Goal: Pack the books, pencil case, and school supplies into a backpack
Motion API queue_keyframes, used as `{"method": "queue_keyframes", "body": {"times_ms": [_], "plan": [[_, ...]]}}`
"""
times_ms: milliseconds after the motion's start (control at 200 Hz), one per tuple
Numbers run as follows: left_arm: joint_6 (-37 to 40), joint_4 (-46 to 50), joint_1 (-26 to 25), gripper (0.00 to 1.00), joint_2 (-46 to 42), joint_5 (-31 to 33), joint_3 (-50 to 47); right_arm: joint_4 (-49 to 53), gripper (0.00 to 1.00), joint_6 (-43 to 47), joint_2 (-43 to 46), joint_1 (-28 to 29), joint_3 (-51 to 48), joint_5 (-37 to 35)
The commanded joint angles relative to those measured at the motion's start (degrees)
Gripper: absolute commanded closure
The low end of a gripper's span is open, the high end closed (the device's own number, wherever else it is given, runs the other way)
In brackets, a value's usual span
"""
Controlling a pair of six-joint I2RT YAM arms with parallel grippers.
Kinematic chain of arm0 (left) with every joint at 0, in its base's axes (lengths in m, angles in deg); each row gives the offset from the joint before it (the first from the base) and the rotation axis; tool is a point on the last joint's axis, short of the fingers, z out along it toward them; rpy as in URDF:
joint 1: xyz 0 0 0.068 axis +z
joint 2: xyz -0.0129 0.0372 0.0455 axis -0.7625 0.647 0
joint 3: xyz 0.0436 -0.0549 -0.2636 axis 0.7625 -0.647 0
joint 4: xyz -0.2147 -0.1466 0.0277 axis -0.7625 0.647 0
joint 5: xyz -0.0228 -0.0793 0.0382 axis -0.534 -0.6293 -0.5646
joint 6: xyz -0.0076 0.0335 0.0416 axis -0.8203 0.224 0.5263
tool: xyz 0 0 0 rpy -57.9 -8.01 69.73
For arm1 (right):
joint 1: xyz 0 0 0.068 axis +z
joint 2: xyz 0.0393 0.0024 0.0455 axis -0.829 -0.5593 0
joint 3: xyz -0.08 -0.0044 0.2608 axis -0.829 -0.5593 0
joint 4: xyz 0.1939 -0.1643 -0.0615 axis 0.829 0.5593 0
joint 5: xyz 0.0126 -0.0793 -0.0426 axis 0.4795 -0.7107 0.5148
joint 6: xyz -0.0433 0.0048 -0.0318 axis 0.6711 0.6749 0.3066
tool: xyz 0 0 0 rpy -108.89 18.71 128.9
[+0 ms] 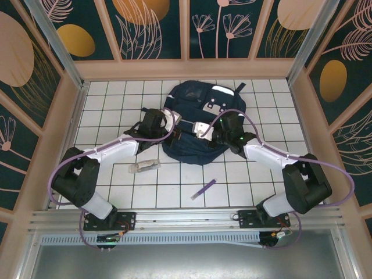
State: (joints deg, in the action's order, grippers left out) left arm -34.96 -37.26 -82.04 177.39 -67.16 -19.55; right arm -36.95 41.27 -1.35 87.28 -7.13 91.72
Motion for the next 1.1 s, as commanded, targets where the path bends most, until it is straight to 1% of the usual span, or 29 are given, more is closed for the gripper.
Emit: {"method": "queue_keyframes", "body": {"times_ms": [0,15,30,35,70,100,135,170,215,255,335,410,485,535,586,656,736,826,851,941,991,1096], "plan": [[8.1,-0.2,1.4,1.00,-1.2,-6.8,0.2,-0.8,0.82,0.9,0.2,0.4,-1.5,-5.5],[8.3,-0.2,1.2,1.00,-1.0,-7.4,0.2,-1.7,0.74,-1.1,0.0,0.4,-1.2,-5.8],[8.5,-0.1,1.1,1.00,-0.9,-7.9,0.3,-2.1,0.69,-3.2,-0.1,0.4,-0.6,-5.6],[8.5,-0.1,1.0,1.00,-0.9,-8.0,0.4,-2.1,0.68,-3.9,-0.2,-0.4,-0.5,-5.1],[8.7,0.2,0.2,1.00,-0.7,-8.2,0.8,-0.7,0.62,-6.8,-0.5,-1.5,1.4,-0.6],[8.5,-0.1,-0.3,1.00,-0.6,-8.3,1.1,-0.7,0.57,-8.8,-0.5,-1.2,2.4,3.2],[8.1,-1.2,-1.2,1.00,-0.5,-9.2,1.2,-2.3,0.49,-11.9,-0.5,-0.4,3.1,6.8],[7.7,-2.6,-1.8,1.00,-0.3,-10.3,1.1,-2.8,0.45,-12.5,-0.7,-0.3,3.5,9.4],[6.8,-4.3,-2.4,1.00,0.0,-11.6,1.1,-3.6,0.43,-12.7,-1.3,2.0,3.7,10.6],[6.1,-5.4,-2.7,1.00,0.6,-12.5,1.5,-4.2,0.42,-12.8,-2.4,3.1,3.7,9.0],[5.5,-5.9,-3.0,1.00,1.6,-13.8,2.0,-3.4,0.42,-12.2,-5.4,4.7,4.5,2.8],[5.3,-6.4,-3.1,1.00,1.5,-13.4,2.0,-1.5,0.45,-10.2,-7.5,5.3,5.3,-2.1],[5.9,-7.2,-3.1,1.00,-0.1,-12.1,0.9,1.2,0.49,-7.1,-7.9,5.0,5.0,-3.9],[6.5,-7.5,-2.9,1.00,-1.3,-11.0,0.0,2.4,0.54,-6.1,-7.5,4.5,4.8,-4.3],[7.3,-7.1,-2.6,1.00,-2.1,-10.2,-0.4,3.0,0.62,-6.5,-6.9,3.4,4.3,-3.8],[8.7,-5.8,-1.9,1.00,-2.7,-9.8,-0.8,2.8,0.82,-7.0,-6.2,1.6,3.7,-3.5],[9.6,-5.2,-0.7,1.00,-3.4,-9.3,-1.7,4.0,1.00,-5.5,-5.8,0.5,4.2,-3.4],[10.9,-5.3,1.5,1.00,-5.2,-6.8,-3.5,5.3,1.00,-4.1,-4.8,0.4,4.8,-1.4],[11.3,-5.2,2.1,1.00,-5.7,-6.1,-4.0,5.6,1.00,-3.3,-4.4,-1.5,4.5,-0.3],[12.7,-4.3,4.7,1.00,-7.5,-3.3,-4.9,5.9,1.00,1.0,-1.5,-2.4,2.7,4.4],[13.2,-3.9,6.0,1.00,-7.9,-0.7,-5.2,5.0,1.00,2.9,0.3,-2.6,0.9,6.9],[14.4,-3.7,8.5,1.00,-7.0,4.2,-5.6,2.8,1.00,4.8,3.1,-2.8,-1.9,9.5]]}}
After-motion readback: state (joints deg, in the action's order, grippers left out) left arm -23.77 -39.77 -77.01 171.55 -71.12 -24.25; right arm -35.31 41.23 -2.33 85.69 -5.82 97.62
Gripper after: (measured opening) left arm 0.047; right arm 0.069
